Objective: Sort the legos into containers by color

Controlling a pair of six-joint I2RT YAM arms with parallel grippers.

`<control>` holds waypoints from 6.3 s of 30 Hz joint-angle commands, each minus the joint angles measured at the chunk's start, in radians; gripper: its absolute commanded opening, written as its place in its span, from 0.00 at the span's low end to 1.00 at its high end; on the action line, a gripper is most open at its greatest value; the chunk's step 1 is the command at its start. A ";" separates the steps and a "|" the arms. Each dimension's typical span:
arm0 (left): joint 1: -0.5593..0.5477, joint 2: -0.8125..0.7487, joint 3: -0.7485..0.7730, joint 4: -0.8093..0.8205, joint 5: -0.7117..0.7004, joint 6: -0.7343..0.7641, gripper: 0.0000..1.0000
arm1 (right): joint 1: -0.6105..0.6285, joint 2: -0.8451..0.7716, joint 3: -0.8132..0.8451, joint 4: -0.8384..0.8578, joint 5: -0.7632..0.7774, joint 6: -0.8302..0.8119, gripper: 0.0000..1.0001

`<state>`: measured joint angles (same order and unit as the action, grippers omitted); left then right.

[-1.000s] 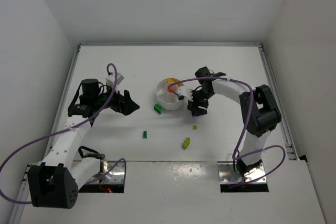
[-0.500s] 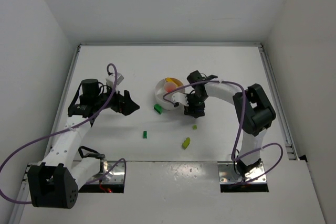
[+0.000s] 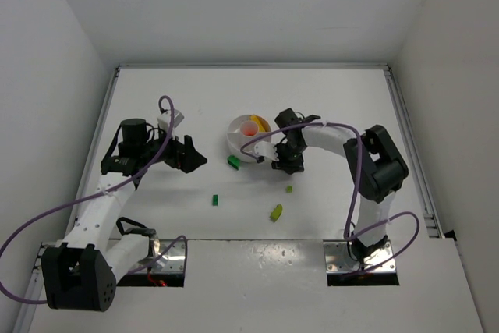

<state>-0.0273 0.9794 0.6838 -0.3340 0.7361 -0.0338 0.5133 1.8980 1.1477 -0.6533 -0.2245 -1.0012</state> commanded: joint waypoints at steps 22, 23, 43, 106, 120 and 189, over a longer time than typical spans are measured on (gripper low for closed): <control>0.013 -0.048 -0.003 0.036 0.017 -0.006 1.00 | -0.018 -0.599 -0.356 0.998 -0.240 1.180 0.00; 0.013 -0.048 -0.003 0.036 0.017 -0.006 1.00 | -0.018 -0.567 -0.356 1.055 -0.230 1.205 0.00; 0.013 -0.039 -0.003 0.036 0.017 -0.006 1.00 | -0.009 -0.361 -0.353 1.293 -0.025 1.518 0.00; 0.013 -0.048 -0.012 0.027 0.017 0.003 1.00 | -0.055 -0.290 -0.447 1.310 -0.098 1.340 0.24; 0.013 -0.030 -0.012 0.027 0.008 0.046 1.00 | -0.064 -0.393 -0.428 1.209 -0.147 1.290 0.63; -0.551 0.637 0.148 0.357 -0.601 0.023 0.99 | -0.176 -0.706 -0.496 0.512 -0.225 0.980 0.57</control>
<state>-0.5625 1.5955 0.7902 0.0021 0.1574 -0.0025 0.3431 1.1927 0.6212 -0.1802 -0.4458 -0.0261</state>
